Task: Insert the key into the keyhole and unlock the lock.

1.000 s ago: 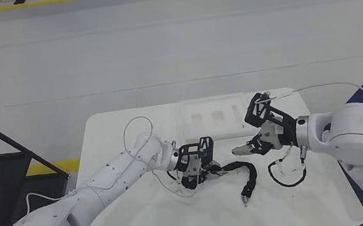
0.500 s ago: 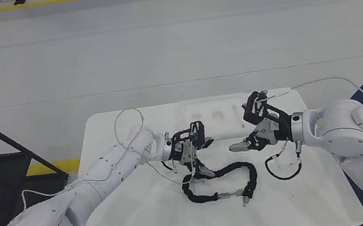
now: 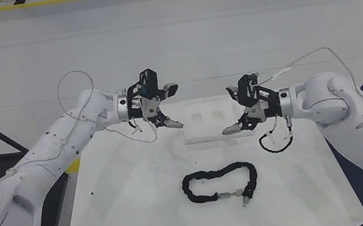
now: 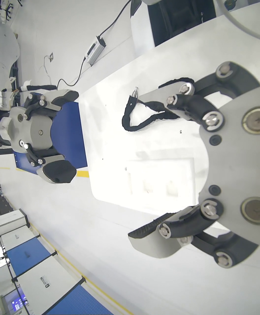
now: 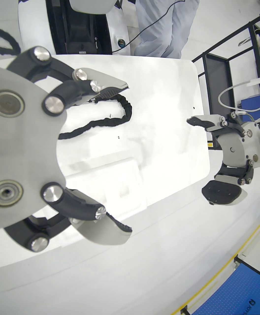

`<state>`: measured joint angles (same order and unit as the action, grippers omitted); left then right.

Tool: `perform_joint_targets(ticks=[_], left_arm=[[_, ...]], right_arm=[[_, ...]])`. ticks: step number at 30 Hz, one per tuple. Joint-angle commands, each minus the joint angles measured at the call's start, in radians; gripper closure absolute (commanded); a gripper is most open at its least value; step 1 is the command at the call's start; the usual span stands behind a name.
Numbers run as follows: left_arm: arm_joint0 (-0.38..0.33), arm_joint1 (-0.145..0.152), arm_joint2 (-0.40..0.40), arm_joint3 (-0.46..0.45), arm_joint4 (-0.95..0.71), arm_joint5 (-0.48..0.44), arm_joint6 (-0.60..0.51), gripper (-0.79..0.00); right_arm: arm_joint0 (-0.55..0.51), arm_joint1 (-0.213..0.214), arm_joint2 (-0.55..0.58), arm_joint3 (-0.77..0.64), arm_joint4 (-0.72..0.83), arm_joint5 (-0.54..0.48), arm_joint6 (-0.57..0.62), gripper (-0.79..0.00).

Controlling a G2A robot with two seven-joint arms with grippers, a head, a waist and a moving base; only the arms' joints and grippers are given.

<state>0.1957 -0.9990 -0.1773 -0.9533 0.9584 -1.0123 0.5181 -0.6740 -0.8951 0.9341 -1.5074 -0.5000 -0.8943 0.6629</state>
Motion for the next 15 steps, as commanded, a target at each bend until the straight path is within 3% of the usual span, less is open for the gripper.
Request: perform_joint_targets(ticks=[1, 15], left_arm=[[-0.022, 0.009, 0.007, 0.006, -0.024, 0.000, -0.006, -0.785], [-0.106, 0.044, 0.007, -0.001, -0.106, 0.000, -0.057, -0.784]], right_arm=[[0.030, -0.002, 0.004, 0.018, 0.013, -0.010, 0.005, -0.785], [0.140, 0.004, 0.011, 0.060, 0.212, 0.002, 0.157, -0.785]])
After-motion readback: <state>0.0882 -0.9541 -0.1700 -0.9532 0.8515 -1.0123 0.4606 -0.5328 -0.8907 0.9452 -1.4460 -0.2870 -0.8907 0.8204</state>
